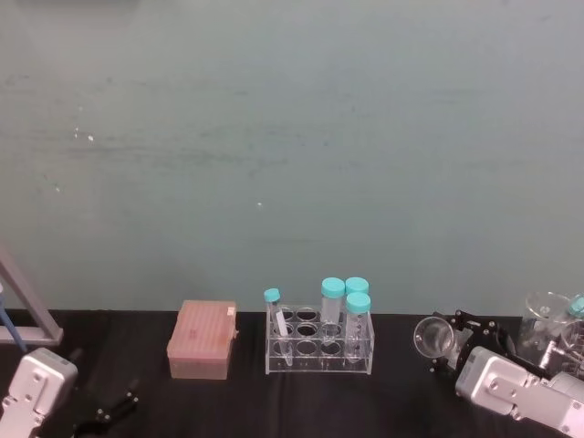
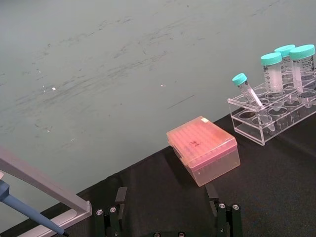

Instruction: Pick up the beaker with the right gripper, shake it three times, and then put it down.

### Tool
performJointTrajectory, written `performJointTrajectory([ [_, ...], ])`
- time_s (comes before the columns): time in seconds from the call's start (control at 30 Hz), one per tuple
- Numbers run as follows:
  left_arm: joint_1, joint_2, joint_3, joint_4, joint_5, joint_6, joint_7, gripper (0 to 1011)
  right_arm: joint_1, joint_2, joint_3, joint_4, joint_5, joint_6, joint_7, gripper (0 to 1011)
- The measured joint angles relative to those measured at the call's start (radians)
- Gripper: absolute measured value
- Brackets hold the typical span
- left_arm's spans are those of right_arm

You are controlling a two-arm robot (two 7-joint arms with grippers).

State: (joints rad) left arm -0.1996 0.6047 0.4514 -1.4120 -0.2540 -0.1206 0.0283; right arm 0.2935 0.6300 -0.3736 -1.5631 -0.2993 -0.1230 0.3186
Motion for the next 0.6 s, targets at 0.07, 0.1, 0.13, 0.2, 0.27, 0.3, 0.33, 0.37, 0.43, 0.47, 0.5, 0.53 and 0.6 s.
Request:
performJointTrajectory([
  [0.07,0.0,0.0,0.0,0.0,0.0,0.0,0.0,1000,0.0,-0.004,0.003,0.002,-0.003,0.0,0.001,457],
  [0.1,0.0,0.0,0.0,0.0,0.0,0.0,0.0,1000,-0.001,-0.009,0.009,0.002,0.003,0.004,0.006,457],
  [0.13,0.0,0.0,0.0,0.0,0.0,0.0,0.0,1000,-0.004,-0.015,0.015,0.002,0.018,0.009,0.014,457],
  [0.2,0.0,0.0,0.0,0.0,0.0,0.0,0.0,1000,-0.015,-0.039,0.041,0.001,0.091,0.031,0.05,457],
  [0.27,0.0,0.0,0.0,0.0,0.0,0.0,0.0,1000,-0.024,-0.06,0.063,-0.001,0.155,0.051,0.079,457],
  [0.3,0.0,0.0,0.0,0.0,0.0,0.0,0.0,1000,-0.032,-0.081,0.084,-0.001,0.228,0.07,0.108,457],
  [0.33,0.0,0.0,0.0,0.0,0.0,0.0,0.0,1000,-0.035,-0.09,0.093,-0.001,0.263,0.082,0.121,457],
  [0.37,0.0,0.0,0.0,0.0,0.0,0.0,0.0,1000,-0.038,-0.101,0.103,0.0,0.297,0.095,0.133,457],
  [0.43,0.0,0.0,0.0,0.0,0.0,0.0,0.0,1000,-0.046,-0.127,0.127,0.002,0.382,0.134,0.155,457],
  [0.47,0.0,0.0,0.0,0.0,0.0,0.0,0.0,1000,-0.05,-0.137,0.135,0.003,0.42,0.154,0.163,457],
  [0.5,0.0,0.0,0.0,0.0,0.0,0.0,0.0,1000,-0.052,-0.145,0.143,0.004,0.447,0.171,0.169,457],
  [0.53,0.0,0.0,0.0,0.0,0.0,0.0,0.0,1000,-0.055,-0.152,0.148,0.004,0.47,0.187,0.173,457],
  [0.6,0.0,0.0,0.0,0.0,0.0,0.0,0.0,1000,-0.059,-0.164,0.157,0.005,0.516,0.219,0.179,457],
])
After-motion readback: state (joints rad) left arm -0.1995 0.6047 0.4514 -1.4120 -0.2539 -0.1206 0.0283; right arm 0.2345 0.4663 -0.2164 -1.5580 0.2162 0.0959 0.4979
